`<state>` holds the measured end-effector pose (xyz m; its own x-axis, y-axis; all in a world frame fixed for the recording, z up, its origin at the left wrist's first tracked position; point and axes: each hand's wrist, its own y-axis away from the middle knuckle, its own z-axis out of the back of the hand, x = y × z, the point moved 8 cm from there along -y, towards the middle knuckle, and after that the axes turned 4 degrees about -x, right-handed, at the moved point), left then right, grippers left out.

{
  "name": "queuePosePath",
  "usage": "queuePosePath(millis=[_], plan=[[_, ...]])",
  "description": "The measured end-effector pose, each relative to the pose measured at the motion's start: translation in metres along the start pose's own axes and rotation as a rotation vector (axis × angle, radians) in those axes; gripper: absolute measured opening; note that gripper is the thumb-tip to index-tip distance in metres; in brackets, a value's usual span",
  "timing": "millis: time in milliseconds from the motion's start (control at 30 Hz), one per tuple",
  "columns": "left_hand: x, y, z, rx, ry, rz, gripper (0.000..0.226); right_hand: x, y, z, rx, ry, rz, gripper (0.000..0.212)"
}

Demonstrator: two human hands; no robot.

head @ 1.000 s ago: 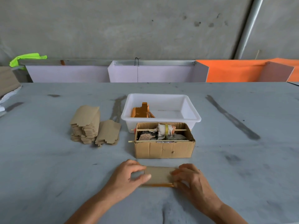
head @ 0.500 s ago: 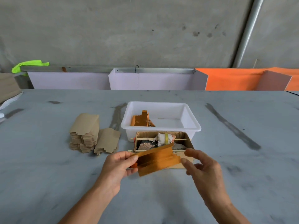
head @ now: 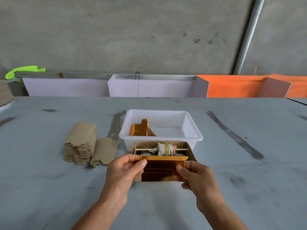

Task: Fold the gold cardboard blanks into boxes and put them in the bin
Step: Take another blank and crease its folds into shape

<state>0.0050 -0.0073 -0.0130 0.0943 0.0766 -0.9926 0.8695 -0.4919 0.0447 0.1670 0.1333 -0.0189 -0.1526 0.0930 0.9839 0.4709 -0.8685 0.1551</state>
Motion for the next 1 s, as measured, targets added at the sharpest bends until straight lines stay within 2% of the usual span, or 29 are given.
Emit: queuePosePath(millis=[67,133,267,333,467,533,600,733,833,1000], plan=[[-0.002,0.001,0.003,-0.043,-0.088,-0.039,0.015,0.003,-0.001,0.005,-0.026,-0.053,0.015,0.013],[0.001,0.001,0.004,-0.055,-0.139,0.001,0.014,0.007,-0.002,0.009,-0.057,-0.078,0.057,0.013],[0.023,0.010,-0.016,0.120,0.025,0.330,0.015,0.012,0.001,0.005,-0.034,-0.051,0.121,0.015],[0.029,0.011,-0.020,0.145,0.077,0.401,0.017,0.012,0.002,0.005,-0.029,-0.039,0.133,0.015],[0.026,0.007,-0.019,0.120,0.103,0.318,0.024,0.018,0.006,0.016,-0.163,0.097,0.234,0.006],[0.022,0.005,-0.017,0.076,0.132,0.252,0.019,0.027,0.010,0.019,-0.233,0.200,0.330,0.015],[0.017,0.004,-0.017,0.067,0.153,0.201,0.017,0.029,0.011,0.013,-0.185,0.157,0.322,0.015],[0.010,0.004,-0.016,0.076,0.169,0.124,0.018,0.021,0.007,0.003,-0.012,-0.036,0.155,0.014],[0.007,0.005,-0.016,0.089,0.168,0.086,0.021,0.019,0.006,0.000,0.076,-0.087,0.096,0.010],[0.007,0.005,-0.015,0.063,0.106,0.065,0.016,0.010,0.004,-0.001,0.110,-0.096,0.030,0.016]])
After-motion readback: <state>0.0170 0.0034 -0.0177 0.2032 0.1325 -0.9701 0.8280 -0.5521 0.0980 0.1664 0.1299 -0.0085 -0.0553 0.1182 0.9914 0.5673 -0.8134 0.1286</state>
